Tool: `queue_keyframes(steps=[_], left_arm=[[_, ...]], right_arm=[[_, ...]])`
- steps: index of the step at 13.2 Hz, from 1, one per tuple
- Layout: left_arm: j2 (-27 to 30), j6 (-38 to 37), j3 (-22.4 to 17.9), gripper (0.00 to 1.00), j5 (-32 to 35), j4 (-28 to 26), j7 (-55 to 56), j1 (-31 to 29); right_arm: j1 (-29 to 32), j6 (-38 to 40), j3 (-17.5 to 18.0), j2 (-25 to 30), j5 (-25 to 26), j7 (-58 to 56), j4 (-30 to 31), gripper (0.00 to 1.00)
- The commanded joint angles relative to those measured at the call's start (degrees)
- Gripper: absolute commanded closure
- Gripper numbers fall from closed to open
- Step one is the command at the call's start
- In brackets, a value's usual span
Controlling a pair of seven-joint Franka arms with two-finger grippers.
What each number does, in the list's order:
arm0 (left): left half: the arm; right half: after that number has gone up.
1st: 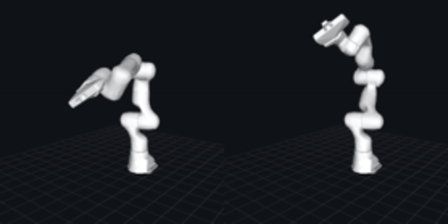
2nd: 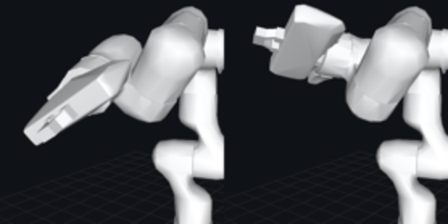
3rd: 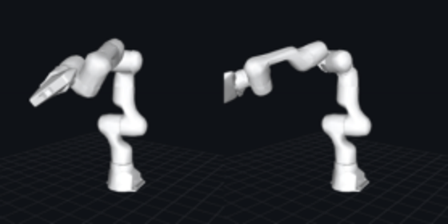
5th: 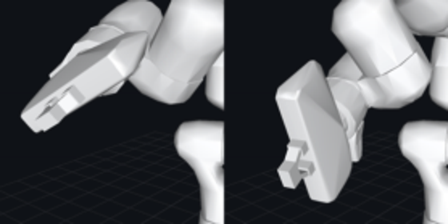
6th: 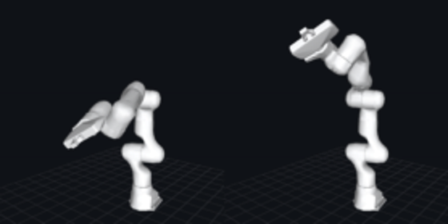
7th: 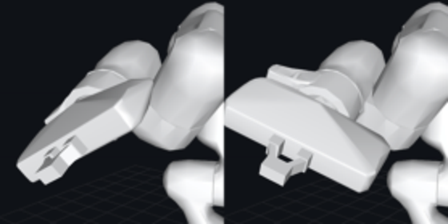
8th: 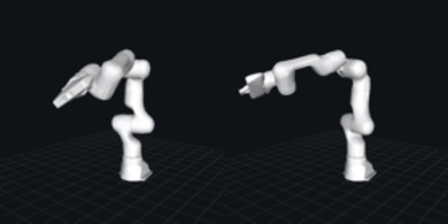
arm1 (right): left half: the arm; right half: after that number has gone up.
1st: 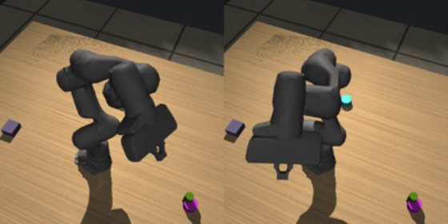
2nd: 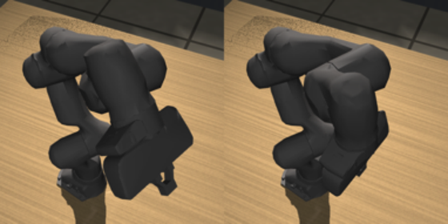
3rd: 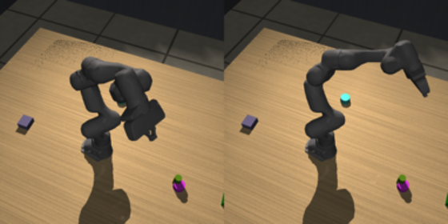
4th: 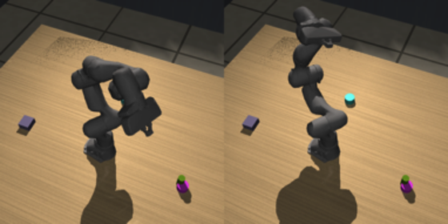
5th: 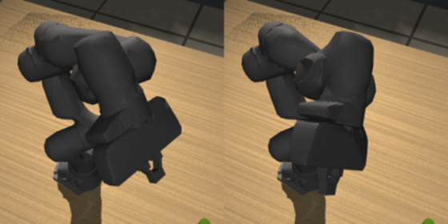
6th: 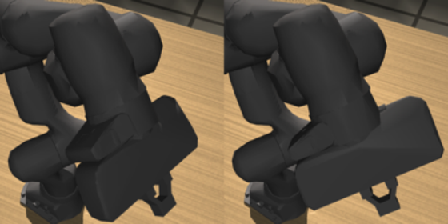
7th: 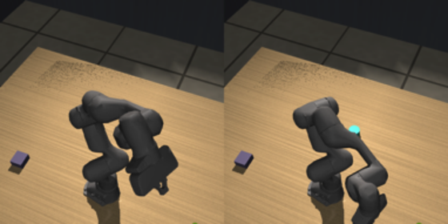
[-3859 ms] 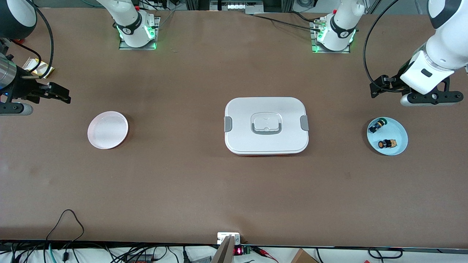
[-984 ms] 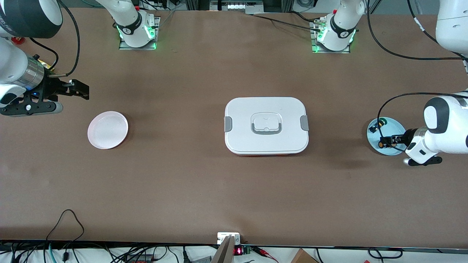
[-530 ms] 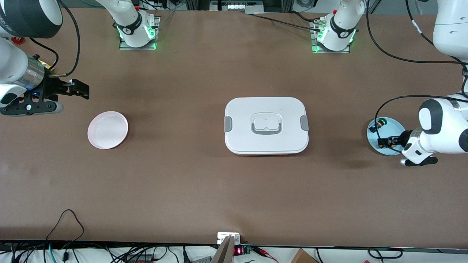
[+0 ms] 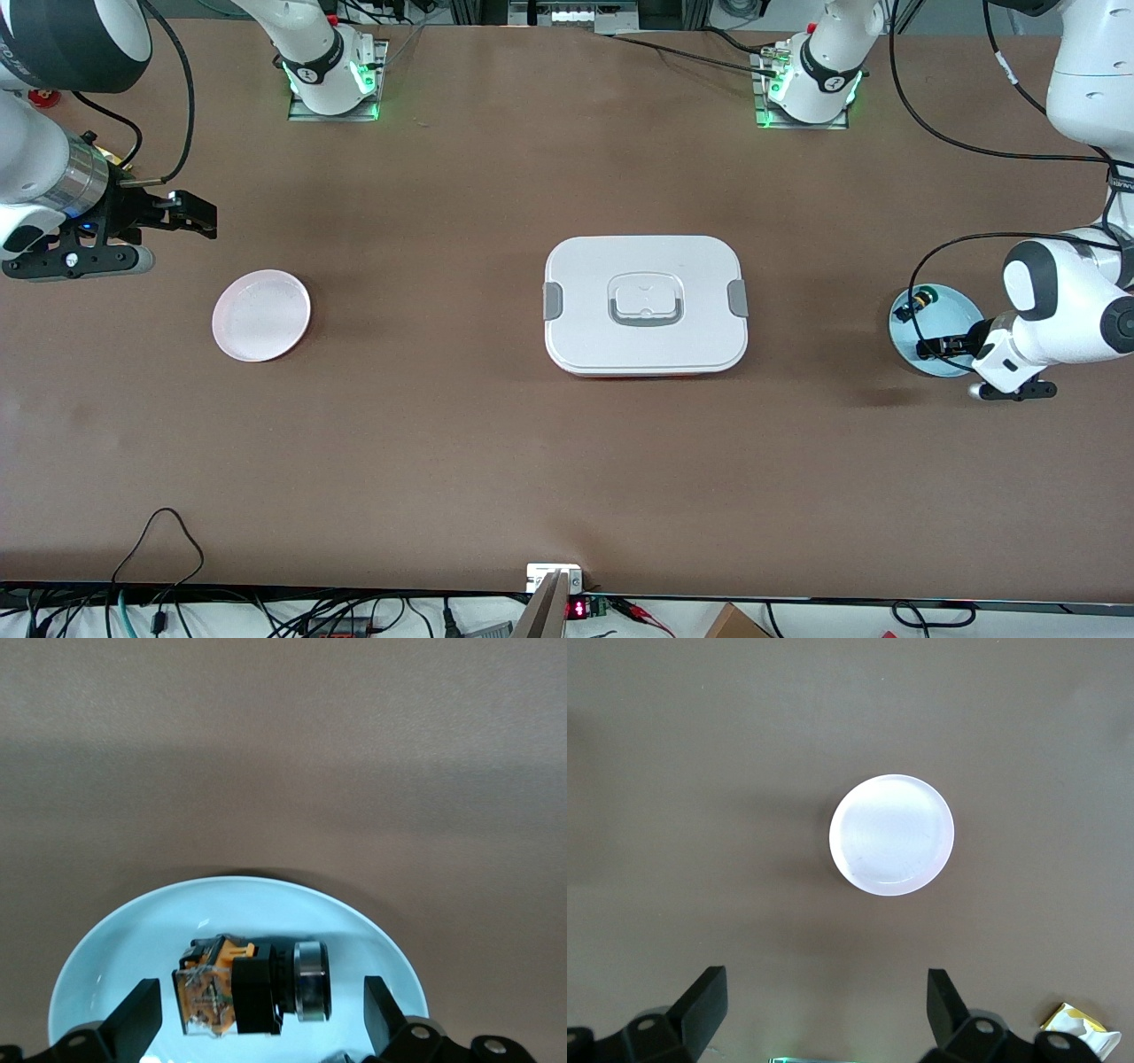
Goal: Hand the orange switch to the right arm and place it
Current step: 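Lower the left gripper onto the orange switch in the blue dish and grasp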
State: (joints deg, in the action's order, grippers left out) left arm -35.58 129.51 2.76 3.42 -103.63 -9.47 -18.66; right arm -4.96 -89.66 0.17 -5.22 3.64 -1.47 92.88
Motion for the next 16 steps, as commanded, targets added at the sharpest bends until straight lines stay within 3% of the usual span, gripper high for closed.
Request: queue_keyframes(steps=[1, 3, 7, 10, 11, 12, 14, 16], left_arm=[[0.5, 1.6, 0.5, 0.12, 0.9, -1.6, -1.0, -0.6], [0.6, 0.8, 0.5, 0.32, 0.9, -1.7, -1.3, -0.6], [1.1, 0.2, 0.7, 0.61, 0.9, -0.8, -4.4, -0.3], [1.4, -2.1, 0.9, 0.63, 1.0, 0.5, -4.9, -0.2], [2.2, -6.4, 1.1, 0.75, 1.0, 2.2, -6.8, -0.2], [2.5, -13.1, 1.3, 0.79, 0.3, 4.9, -7.7, 0.1], [2.4, -25.7, 1.5, 0.79, 0.0, 11.4, -7.7, 1.1], [2.5, -31.3, 3.8, 0.79, -0.2, 14.3, -8.7, 1.2]], right_arm=[[-0.1, 1.4, -0.1, 0.1, 0.0, 0.2, -0.9, 0.00], [-0.1, 2.0, -0.1, 0.1, 0.0, 0.2, -0.9, 0.00], [-0.1, 1.9, -0.1, 0.1, 0.0, 0.2, -0.9, 0.00], [-0.1, 2.0, -0.1, 0.1, -0.1, 0.1, -0.9, 0.00], [-0.1, 2.0, -0.1, 0.0, -0.2, 0.0, -0.9, 0.00], [-0.1, 2.3, -0.1, 0.1, -0.2, -0.1, -0.9, 0.00], [-0.1, 3.1, -0.1, 0.0, -2.0, -0.1, -0.9, 0.00], [0.3, 4.1, -0.3, 0.0, -5.8, -0.6, -0.9, 0.00]])
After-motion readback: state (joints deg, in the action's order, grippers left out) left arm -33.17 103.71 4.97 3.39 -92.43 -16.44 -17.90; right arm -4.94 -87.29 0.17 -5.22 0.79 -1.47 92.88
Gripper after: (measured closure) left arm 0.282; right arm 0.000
